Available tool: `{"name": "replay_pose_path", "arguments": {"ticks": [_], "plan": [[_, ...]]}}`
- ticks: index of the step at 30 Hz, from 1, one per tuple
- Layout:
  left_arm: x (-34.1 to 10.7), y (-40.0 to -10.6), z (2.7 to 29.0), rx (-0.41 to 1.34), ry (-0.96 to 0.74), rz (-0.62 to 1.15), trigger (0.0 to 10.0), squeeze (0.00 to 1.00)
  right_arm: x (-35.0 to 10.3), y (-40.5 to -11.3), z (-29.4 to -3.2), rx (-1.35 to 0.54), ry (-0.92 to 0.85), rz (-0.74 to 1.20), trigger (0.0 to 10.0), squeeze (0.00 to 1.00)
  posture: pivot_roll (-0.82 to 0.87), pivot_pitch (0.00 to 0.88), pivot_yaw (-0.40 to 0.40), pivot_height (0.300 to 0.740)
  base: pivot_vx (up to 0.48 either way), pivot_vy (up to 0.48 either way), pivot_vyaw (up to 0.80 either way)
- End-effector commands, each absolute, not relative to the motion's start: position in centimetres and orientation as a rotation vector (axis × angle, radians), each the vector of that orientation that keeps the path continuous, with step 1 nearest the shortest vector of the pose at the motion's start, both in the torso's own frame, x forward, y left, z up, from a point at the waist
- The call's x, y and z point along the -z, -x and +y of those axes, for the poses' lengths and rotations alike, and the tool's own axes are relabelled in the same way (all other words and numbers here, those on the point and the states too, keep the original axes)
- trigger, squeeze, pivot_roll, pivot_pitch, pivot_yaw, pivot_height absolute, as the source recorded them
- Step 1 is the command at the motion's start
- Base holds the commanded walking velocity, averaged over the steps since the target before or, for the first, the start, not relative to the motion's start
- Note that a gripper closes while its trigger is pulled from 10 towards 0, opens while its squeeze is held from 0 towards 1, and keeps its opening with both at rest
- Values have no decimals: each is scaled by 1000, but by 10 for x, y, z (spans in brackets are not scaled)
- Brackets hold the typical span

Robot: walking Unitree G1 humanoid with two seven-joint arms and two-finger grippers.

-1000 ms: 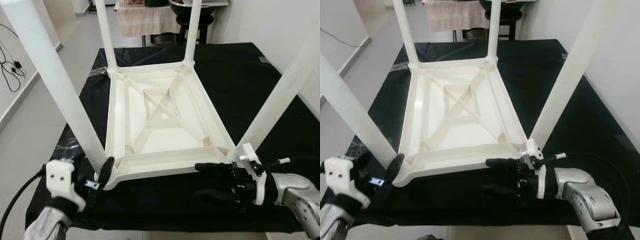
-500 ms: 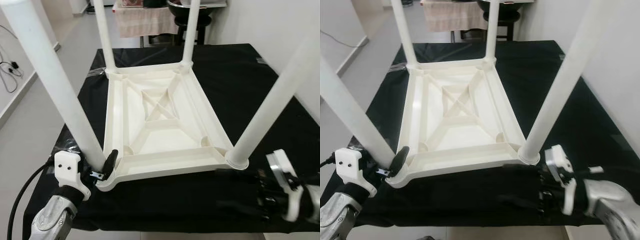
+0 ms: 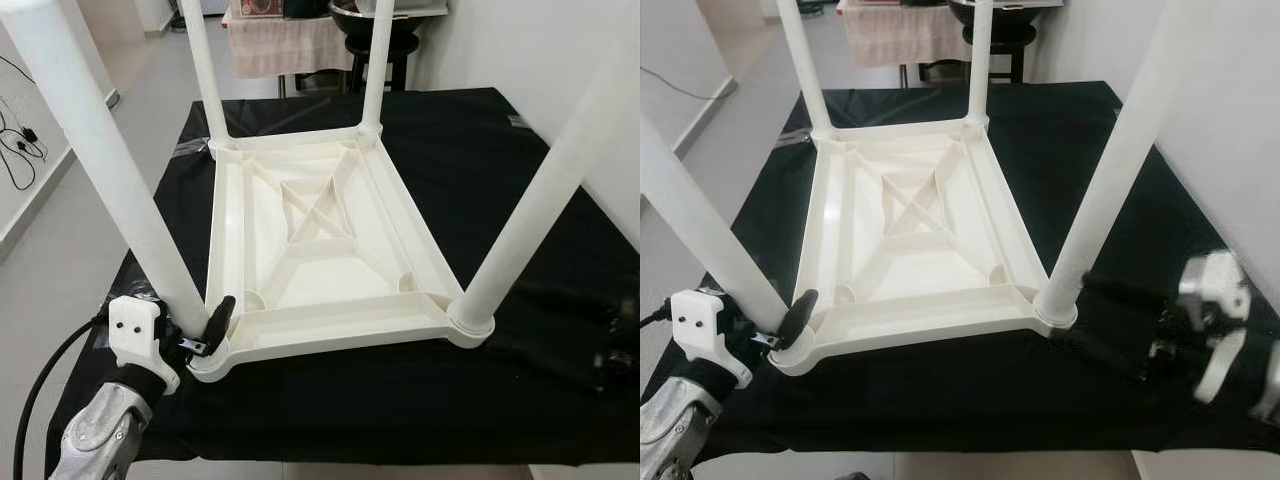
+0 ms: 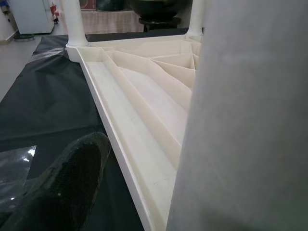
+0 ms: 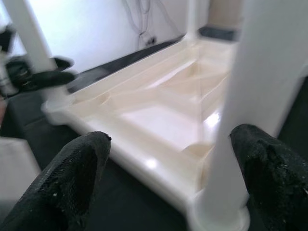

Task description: Building children table

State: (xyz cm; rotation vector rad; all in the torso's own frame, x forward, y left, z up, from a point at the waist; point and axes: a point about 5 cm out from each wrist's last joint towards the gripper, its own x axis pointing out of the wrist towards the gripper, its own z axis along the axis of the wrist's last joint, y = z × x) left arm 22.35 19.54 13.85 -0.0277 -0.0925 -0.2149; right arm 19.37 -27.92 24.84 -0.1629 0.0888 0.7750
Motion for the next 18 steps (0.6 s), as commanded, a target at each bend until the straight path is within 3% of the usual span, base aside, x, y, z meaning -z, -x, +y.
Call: {"name": "replay_pose_path", "arguments": {"ticks": [1, 13, 18], "plan": [[-138, -227, 197, 220, 19, -85, 10000, 0, -259, -198, -283, -725, 176, 41, 10000, 0, 5, 104, 31, 740, 0, 0, 0], [-139, -224, 198, 194, 24, -99, 10000, 0, -279, -220, -273, -724, 77, -155, 10000, 0, 28, 101, 13, 740, 0, 0, 0], [-139, -225, 199, 195, 22, -100, 10000, 0, -300, -242, -272, -602, 56, -270, 10000, 0, 31, 100, 12, 740, 0, 0, 0]]}}
